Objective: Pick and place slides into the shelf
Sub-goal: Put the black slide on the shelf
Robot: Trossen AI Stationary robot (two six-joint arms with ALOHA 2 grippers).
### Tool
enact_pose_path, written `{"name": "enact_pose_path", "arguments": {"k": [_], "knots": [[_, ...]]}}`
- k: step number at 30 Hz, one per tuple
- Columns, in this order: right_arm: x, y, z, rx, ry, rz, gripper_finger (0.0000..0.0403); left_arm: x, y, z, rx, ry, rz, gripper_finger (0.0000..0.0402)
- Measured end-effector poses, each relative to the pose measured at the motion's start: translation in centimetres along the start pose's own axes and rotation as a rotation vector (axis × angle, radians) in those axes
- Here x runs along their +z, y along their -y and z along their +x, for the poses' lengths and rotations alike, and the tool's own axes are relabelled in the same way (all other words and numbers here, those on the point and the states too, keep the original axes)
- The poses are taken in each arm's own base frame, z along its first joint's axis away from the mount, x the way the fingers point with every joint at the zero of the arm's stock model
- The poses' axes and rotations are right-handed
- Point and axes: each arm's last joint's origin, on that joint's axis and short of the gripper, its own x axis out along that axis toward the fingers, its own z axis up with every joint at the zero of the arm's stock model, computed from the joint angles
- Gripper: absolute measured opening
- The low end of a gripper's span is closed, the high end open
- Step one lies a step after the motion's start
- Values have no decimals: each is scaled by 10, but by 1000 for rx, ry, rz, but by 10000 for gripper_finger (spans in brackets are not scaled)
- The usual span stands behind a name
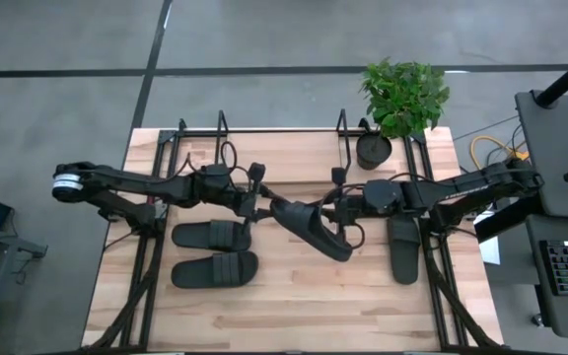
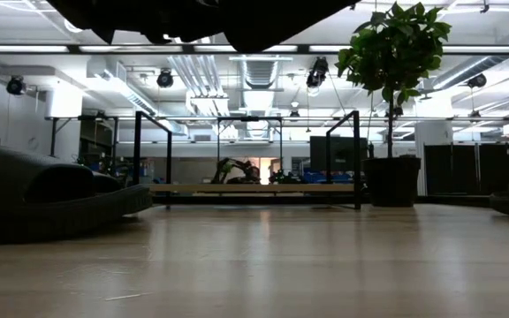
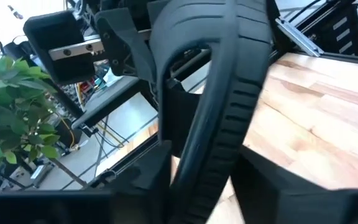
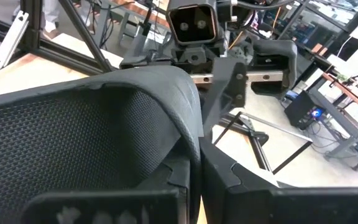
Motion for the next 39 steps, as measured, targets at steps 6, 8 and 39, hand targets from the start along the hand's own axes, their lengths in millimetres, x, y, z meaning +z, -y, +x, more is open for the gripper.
{"name": "enact_pose_path", "arguments": {"k": [6,8,39], "knots": [[1,1,-1,-7,8,-2,9,3,-1,-3,-2,14,51,19],[1,1,-1,-7,7,-9,11,3,-1,-3,-3,14,54,16],[31,-1,-75,-20,121,-127,187,-13,9,-88,146,0,262,16]]}}
